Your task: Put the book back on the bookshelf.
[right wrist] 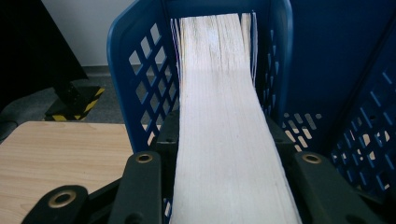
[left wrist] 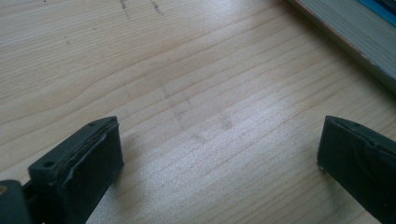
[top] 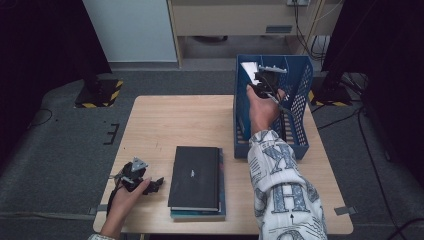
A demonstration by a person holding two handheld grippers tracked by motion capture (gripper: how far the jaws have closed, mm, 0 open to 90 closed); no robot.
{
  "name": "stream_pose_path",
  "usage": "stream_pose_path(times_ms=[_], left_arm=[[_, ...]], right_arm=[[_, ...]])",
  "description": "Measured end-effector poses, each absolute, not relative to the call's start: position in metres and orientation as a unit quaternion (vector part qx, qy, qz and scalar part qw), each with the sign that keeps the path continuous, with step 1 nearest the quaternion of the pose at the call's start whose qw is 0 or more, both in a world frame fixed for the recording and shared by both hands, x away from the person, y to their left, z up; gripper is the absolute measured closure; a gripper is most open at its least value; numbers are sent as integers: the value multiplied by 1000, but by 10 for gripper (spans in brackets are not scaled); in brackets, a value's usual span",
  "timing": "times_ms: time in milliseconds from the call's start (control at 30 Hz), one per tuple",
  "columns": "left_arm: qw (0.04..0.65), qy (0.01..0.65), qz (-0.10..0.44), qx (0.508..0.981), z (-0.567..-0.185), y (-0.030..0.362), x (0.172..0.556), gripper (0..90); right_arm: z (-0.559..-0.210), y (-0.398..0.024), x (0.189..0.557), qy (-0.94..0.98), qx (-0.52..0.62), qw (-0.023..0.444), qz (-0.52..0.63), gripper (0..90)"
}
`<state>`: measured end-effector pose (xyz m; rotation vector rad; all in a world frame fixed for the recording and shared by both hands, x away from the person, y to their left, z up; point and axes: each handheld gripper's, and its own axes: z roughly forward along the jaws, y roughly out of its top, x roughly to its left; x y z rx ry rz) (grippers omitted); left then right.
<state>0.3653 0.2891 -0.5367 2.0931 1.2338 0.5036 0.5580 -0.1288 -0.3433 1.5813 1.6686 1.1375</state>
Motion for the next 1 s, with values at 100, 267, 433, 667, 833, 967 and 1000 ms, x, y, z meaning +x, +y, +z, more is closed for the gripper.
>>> stream_pose_path(times_ms=[100,267,433,667,833,967,1000], left_arm=[[324,470,192,798,-537,289,365,0],[325,469,192,798,-537,289,366,0],[325,469,190,799,-537,288,366,0],[325,469,190,799,-537,288,366,0],[324,469,191,799,-537,288,366,0],[325,468,191,799,-537,287,366,0],[325,468,191,799,-537,287,366,0]], right_arm=[[-345,-129,559,623,593,282,424,604],[-348,-127,559,626,591,285,422,604],[-350,-127,559,621,592,289,424,604],[-352,-124,558,623,587,296,424,604],[-353,-123,558,623,585,297,426,602],[-354,-124,557,620,588,294,428,599],[-354,-124,557,619,589,292,429,597]])
